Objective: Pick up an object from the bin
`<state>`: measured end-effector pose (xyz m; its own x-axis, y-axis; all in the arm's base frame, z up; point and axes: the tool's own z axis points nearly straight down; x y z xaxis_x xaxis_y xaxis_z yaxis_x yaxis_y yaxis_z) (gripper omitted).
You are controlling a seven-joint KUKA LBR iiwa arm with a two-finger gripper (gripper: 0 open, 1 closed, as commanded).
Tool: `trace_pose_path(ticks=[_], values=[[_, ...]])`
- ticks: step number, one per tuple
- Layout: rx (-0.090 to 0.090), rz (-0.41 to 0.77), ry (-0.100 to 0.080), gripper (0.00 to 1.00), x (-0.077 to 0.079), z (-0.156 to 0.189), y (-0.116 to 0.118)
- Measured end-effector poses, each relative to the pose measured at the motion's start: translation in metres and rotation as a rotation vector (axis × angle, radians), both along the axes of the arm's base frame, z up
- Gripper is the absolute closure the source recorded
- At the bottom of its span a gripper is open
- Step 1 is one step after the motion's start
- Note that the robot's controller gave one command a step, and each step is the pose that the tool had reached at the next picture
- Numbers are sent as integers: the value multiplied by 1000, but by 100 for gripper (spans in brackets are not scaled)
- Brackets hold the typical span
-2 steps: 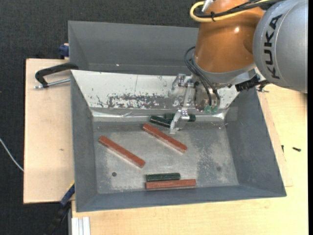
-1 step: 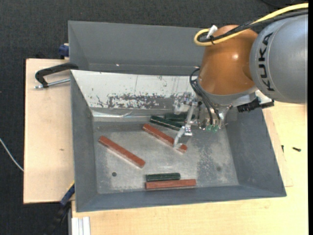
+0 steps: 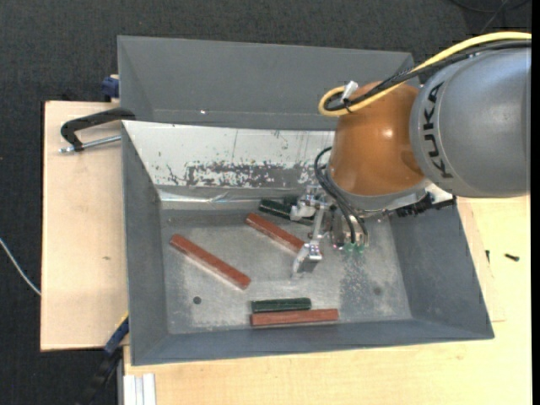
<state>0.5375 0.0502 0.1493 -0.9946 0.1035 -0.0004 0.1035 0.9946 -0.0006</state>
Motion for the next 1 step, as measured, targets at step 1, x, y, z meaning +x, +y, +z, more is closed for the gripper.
trace_pose_path(ticks=[1], values=[[10, -73, -16, 100, 59, -69, -35]])
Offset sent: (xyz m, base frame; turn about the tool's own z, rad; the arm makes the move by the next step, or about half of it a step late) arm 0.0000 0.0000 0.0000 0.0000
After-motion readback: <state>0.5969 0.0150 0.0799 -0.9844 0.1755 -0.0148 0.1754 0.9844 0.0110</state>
